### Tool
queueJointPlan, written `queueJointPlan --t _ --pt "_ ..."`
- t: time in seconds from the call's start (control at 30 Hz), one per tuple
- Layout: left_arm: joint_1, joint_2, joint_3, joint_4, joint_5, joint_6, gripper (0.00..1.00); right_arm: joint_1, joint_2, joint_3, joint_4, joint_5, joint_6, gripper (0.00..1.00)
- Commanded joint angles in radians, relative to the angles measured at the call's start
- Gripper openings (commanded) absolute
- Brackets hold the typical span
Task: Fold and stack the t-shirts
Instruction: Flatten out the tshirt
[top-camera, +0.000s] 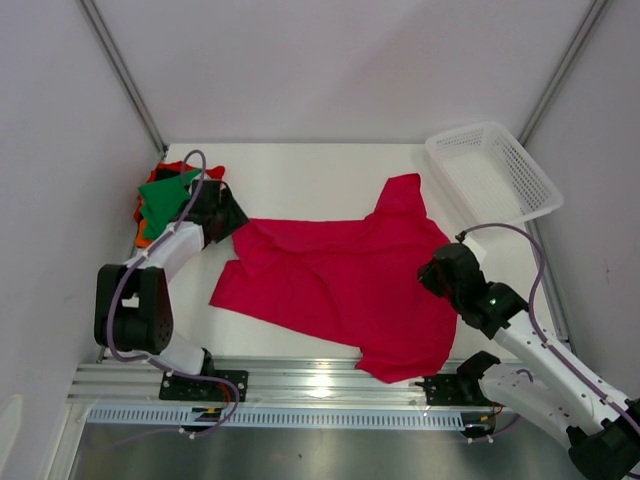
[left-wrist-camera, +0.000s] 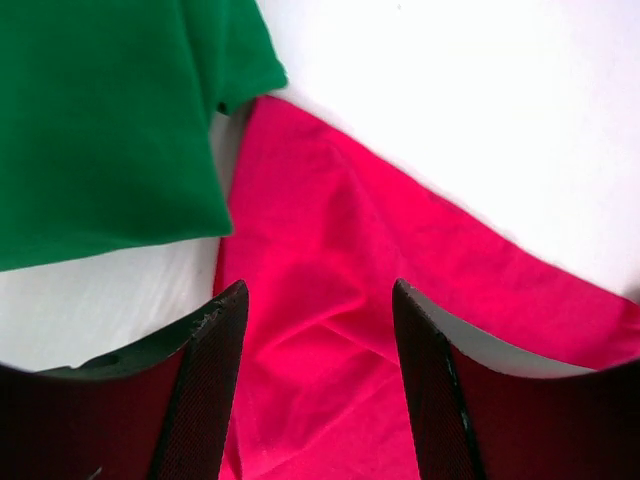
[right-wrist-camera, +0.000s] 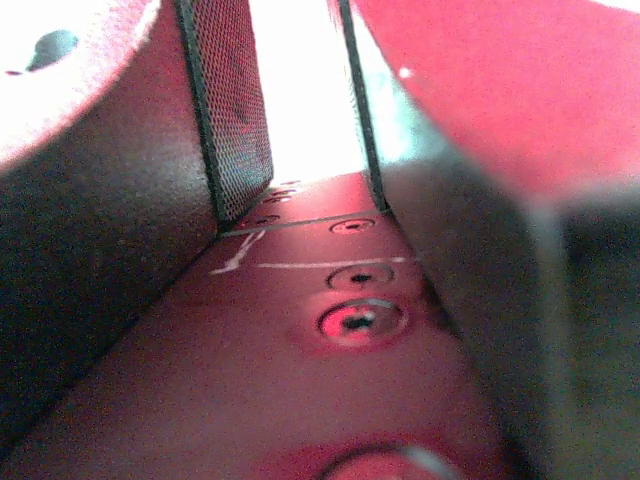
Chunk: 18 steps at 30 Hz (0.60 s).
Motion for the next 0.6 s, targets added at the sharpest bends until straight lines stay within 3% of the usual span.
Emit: queueJointPlan --t 0.0,0.23,0.57 --pt "0.021 -0.057 0.031 -0.025 -0.111 0.071 0.63 -0.003 -0.009 -0.016 0.002 0.006 0.030 0.27" --pt "0.104 0.047 0.071 -0.048 -0.037 0.063 0.62 -0.004 0.014 -0.009 0.013 -0.005 0.022 0.27" --pt "0.124 0.155 0.103 -0.036 0.093 0.053 0.62 -0.009 0.008 0.005 -0.004 0.008 0.021 0.27"
